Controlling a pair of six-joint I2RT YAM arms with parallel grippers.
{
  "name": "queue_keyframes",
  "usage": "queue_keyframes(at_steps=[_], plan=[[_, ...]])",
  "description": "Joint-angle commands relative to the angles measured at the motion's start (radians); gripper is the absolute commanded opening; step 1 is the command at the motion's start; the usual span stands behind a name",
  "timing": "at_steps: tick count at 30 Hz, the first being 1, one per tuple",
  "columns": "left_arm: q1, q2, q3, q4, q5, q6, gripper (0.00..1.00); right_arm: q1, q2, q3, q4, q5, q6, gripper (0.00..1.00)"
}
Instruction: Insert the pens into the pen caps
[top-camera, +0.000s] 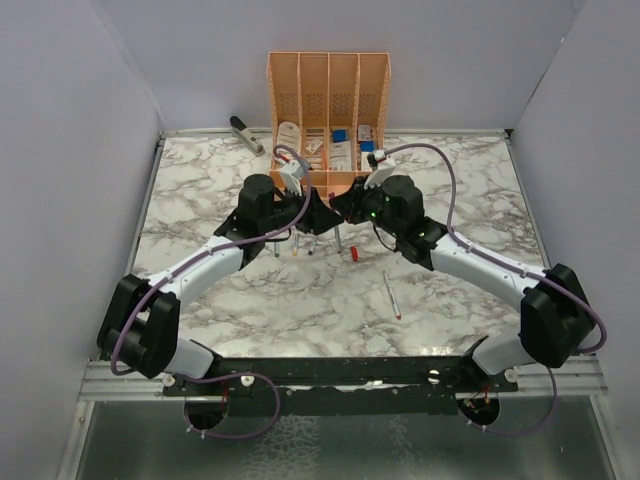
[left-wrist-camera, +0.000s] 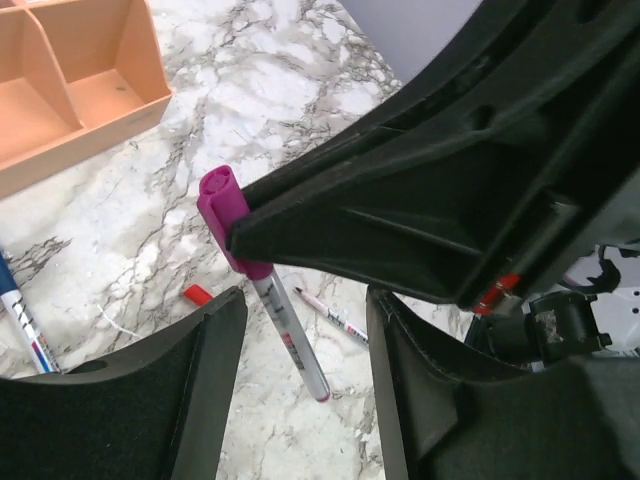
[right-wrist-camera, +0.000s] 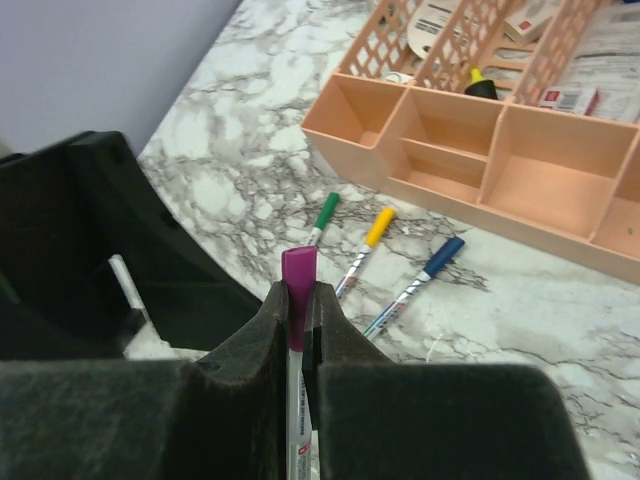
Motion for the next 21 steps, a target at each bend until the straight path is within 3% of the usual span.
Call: queue_keyframes(at_steps=[1,4,11,21], plan=[[0.002,-0.06,0.004,0.013,-0.097,0.041,0.57,0.003,0.032,0.031,-0.114,0.048,0.017,0.01],[0.002,-0.069,0.012,-0.048,-0.144,0.079,0.66,0.002,0.034,0.022,-0.126,0.071,0.028,0.01],[0.002,-0.091,-0.005,-0.167,-0.234,0.132,0.66,0.002,0.095,0.064,-0.213,0.171,0.051,0.01],[0.004,-0.175,-0.073,-0.235,-0.349,0.147,0.65,0.003,0.368,0.271,-0.394,0.259,0.115,0.01]])
